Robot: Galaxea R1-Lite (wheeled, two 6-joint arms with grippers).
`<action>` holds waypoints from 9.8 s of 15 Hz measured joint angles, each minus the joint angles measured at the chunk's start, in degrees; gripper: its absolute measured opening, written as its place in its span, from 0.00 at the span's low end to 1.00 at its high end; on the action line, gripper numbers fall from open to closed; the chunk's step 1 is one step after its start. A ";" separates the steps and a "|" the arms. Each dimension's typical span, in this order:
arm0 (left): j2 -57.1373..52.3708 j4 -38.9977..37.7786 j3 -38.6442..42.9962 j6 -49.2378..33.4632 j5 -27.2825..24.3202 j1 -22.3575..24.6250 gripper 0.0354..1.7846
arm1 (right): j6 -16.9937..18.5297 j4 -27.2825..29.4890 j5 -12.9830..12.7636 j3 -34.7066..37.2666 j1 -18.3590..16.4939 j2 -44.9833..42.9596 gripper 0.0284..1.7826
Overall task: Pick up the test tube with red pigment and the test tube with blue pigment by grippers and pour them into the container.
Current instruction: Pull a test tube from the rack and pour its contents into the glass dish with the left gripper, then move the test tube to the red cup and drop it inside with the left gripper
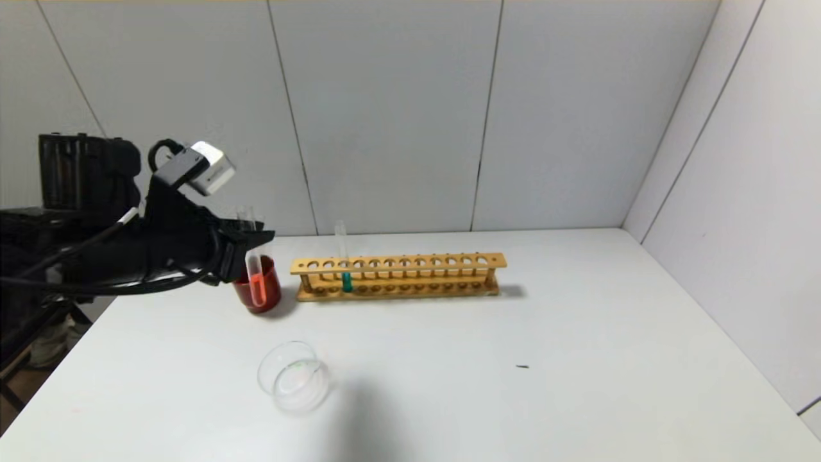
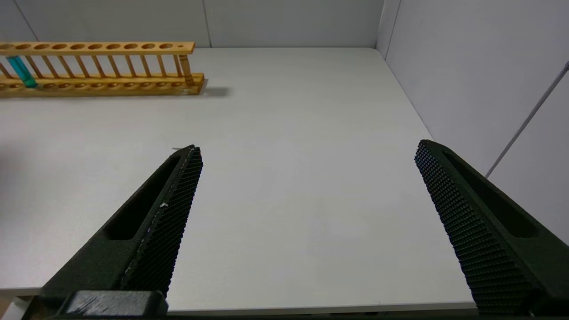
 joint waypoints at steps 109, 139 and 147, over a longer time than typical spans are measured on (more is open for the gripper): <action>8.51 -4.86 7.83 126.31 12.17 -2.32 0.17 | 0.00 0.00 0.02 0.00 0.00 0.00 0.98; 0.27 9.42 -13.68 -2.15 3.43 10.79 0.17 | 0.02 0.00 0.02 0.00 0.00 0.00 0.98; 12.02 -1.63 -10.95 -9.98 -0.22 12.03 0.17 | 0.00 0.00 0.00 0.00 0.00 0.00 0.98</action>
